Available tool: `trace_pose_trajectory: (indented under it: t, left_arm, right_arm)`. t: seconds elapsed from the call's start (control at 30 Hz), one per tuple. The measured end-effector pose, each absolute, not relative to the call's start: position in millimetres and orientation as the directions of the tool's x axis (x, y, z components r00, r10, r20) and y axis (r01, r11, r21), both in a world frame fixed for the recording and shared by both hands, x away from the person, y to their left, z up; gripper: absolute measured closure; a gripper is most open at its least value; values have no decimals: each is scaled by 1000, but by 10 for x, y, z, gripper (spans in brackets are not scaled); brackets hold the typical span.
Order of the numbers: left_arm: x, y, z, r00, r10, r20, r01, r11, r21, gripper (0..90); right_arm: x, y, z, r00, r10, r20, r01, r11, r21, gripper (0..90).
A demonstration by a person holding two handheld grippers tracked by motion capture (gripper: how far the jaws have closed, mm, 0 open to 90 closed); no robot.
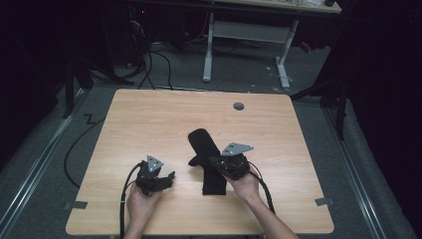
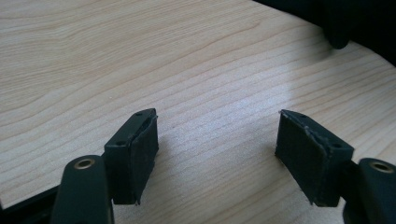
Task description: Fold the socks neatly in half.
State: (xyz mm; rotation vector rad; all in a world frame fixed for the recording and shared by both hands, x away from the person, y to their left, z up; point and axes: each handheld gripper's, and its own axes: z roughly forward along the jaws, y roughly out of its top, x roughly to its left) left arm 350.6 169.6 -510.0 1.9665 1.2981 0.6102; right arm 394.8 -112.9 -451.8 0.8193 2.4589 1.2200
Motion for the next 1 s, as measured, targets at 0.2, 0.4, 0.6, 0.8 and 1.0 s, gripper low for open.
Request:
trace_pose_trajectory:
  t: [0.2,0.4,0.6,0.8,1.0]
  left_arm:
    - [3508,1700,-5099,382,924,5,595,-249,764,330]
    - [3523,1694,-5092,386,922,-34,597,-222,771,370]
    - [3597,1591,-5038,408,911,-64,606,-218,765,381]
    - [3676,1454,-4928,429,898,-96,591,-199,782,392]
    - [3797,1279,-4869,447,887,-119,593,-194,781,409]
  right_arm:
    - [3991,-1112,-4715,-794,606,39,415,495,763,853]
    - [4021,-1090,-4850,-790,610,64,446,499,743,784]
    - [3997,-1096,-4876,-790,611,57,440,499,747,651]
    - [3889,-1197,-4748,-791,609,62,409,451,793,657]
    - [3778,-1262,-4706,-802,597,27,378,471,797,851]
